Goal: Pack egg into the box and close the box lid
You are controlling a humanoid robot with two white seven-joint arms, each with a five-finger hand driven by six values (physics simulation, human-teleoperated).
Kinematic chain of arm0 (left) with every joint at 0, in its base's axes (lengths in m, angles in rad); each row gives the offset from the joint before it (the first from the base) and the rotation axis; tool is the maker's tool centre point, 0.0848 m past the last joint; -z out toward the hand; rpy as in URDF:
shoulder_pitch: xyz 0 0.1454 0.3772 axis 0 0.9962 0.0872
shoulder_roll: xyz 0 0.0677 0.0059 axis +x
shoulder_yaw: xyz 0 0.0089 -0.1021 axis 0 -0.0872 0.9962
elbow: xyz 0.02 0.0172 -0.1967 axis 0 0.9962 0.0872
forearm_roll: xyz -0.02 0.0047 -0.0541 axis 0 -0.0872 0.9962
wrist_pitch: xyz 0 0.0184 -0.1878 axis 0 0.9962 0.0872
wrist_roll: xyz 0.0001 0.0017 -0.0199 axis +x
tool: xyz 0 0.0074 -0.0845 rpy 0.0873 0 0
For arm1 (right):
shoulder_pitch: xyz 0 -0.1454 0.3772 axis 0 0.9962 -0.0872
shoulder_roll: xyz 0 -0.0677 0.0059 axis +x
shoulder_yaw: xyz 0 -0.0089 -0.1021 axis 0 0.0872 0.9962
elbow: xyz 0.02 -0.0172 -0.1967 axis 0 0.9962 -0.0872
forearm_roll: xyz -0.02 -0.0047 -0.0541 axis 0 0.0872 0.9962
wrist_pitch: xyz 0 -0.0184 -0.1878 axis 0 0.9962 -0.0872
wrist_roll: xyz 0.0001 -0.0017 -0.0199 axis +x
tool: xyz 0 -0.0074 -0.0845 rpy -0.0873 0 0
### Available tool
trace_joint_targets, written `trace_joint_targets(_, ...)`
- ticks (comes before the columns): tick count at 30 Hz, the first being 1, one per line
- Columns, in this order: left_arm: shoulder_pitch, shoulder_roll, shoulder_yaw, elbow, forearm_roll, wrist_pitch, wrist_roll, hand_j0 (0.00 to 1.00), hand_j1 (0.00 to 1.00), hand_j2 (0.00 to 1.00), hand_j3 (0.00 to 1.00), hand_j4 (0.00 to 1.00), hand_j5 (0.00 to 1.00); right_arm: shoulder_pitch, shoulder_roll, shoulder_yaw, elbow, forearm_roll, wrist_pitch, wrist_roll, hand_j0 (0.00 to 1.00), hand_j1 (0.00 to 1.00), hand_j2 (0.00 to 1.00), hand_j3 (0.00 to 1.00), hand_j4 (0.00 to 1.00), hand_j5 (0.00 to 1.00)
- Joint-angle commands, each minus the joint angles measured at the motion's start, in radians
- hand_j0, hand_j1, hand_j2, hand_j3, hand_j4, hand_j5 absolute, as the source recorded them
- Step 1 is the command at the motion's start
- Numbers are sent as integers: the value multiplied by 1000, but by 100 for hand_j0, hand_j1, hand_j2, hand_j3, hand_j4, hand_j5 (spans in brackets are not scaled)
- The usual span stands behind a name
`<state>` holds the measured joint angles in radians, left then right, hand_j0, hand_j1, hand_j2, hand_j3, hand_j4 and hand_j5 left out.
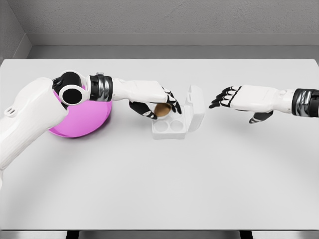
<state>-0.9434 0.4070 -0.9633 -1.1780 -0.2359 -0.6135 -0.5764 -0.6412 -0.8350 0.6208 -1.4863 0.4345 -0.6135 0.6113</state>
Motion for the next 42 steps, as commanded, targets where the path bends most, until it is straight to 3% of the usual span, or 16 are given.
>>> trace_joint_targets(1, 0, -2, 1, 0, 4, 3, 1, 81, 81, 81, 81, 81, 81, -2, -1, 0, 0, -5, 3, 0, 100, 100, 100, 100, 100, 100)
trace_joint_targets(16, -2, 6, 1, 0, 9, 3, 3, 91, 91, 91, 91, 91, 91, 0, -1, 0, 0, -5, 3, 0, 100, 100, 100, 100, 100, 100)
trace_joint_targets(20, -14, 125, 21, -8, 61, 3, 12, 100, 100, 100, 100, 100, 100, 0, -1, -1, 0, -5, 3, 0, 100, 100, 100, 100, 100, 100)
trace_joint_targets(23, -12, 222, 104, -5, 95, 3, 12, 100, 100, 100, 100, 100, 100, -2, -1, 0, -2, -5, 3, 0, 100, 100, 100, 100, 100, 100)
trace_joint_targets(35, -12, 259, 113, 9, 115, 3, 12, 100, 100, 100, 100, 100, 100, -2, 1, 19, -88, -5, 3, 0, 100, 100, 100, 100, 100, 100)
trace_joint_targets(40, -12, 262, 126, 46, 136, 3, 12, 100, 100, 100, 100, 100, 100, -2, 2, 19, -209, -6, 3, 0, 100, 100, 100, 100, 100, 100)
trace_joint_targets(42, -12, 263, 126, 46, 136, 3, 12, 100, 100, 100, 100, 100, 100, -5, 5, 34, -218, -6, 3, 0, 100, 100, 100, 100, 100, 100)
